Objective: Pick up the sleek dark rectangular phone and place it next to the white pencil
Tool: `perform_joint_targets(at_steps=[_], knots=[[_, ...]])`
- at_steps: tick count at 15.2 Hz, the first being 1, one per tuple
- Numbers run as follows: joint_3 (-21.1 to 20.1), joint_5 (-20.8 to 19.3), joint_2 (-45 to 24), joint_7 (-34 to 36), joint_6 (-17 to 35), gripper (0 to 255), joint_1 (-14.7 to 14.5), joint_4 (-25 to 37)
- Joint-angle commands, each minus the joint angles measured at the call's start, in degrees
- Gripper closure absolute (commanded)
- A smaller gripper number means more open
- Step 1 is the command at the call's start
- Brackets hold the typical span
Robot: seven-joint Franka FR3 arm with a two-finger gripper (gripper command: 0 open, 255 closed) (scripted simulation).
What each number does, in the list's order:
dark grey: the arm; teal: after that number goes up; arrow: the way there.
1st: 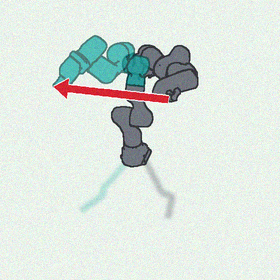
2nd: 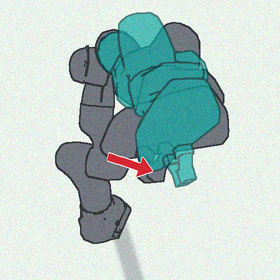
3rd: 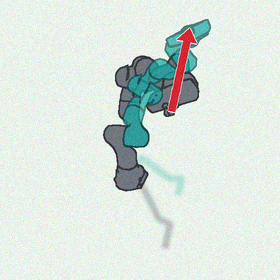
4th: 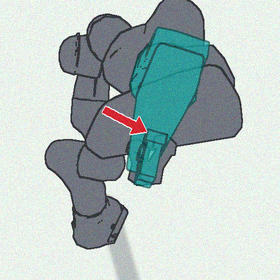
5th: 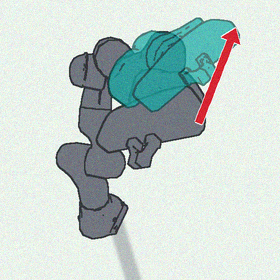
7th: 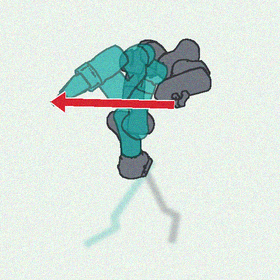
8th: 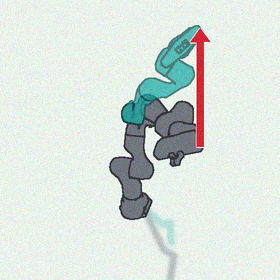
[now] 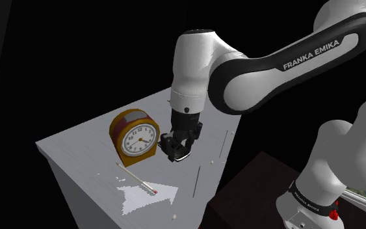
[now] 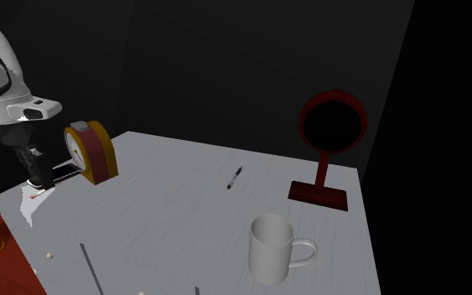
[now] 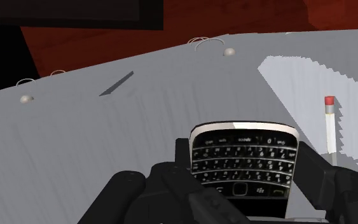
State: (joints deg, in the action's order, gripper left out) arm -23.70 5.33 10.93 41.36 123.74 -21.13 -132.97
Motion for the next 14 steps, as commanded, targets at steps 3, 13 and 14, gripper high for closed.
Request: perform_joint_targets(at_steps=[3,13,14], knots=[[-0.5,-0.5,-1.6,0.7,3.1,255,0.0,-1.5],[-1.1,-2.4,-6.1,2.2,10.5,255,0.2,-4.8],[-1.1,-2.4,-6.1,2.2,10.5,255,0.2,-4.7]])
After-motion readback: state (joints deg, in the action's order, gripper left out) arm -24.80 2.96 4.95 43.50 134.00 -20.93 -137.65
